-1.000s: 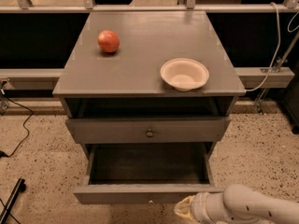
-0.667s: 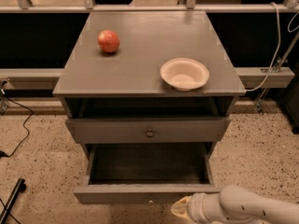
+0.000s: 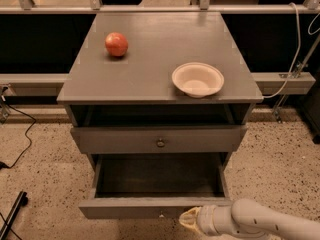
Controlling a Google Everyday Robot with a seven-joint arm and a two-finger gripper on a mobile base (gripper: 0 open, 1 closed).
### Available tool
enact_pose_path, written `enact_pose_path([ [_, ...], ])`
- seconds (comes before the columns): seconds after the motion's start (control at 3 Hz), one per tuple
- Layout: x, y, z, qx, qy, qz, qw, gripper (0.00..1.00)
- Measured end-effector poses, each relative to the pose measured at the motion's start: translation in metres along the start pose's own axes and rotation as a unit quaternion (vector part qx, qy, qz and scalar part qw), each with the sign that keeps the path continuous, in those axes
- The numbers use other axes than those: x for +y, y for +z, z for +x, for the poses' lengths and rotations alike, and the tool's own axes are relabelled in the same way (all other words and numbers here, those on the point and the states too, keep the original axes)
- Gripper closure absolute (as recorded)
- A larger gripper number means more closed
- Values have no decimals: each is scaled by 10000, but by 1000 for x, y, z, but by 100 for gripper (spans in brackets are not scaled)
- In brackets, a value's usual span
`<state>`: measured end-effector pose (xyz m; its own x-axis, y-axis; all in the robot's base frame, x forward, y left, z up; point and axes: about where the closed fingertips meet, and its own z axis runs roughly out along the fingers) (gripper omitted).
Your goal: Close middle drawer
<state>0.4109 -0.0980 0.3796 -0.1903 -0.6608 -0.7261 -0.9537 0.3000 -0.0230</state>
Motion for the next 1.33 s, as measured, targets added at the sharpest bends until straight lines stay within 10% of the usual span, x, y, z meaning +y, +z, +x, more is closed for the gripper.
enact_pose_path([
  [1.33,-43,14,-19,-232,-299,571,9977,100],
])
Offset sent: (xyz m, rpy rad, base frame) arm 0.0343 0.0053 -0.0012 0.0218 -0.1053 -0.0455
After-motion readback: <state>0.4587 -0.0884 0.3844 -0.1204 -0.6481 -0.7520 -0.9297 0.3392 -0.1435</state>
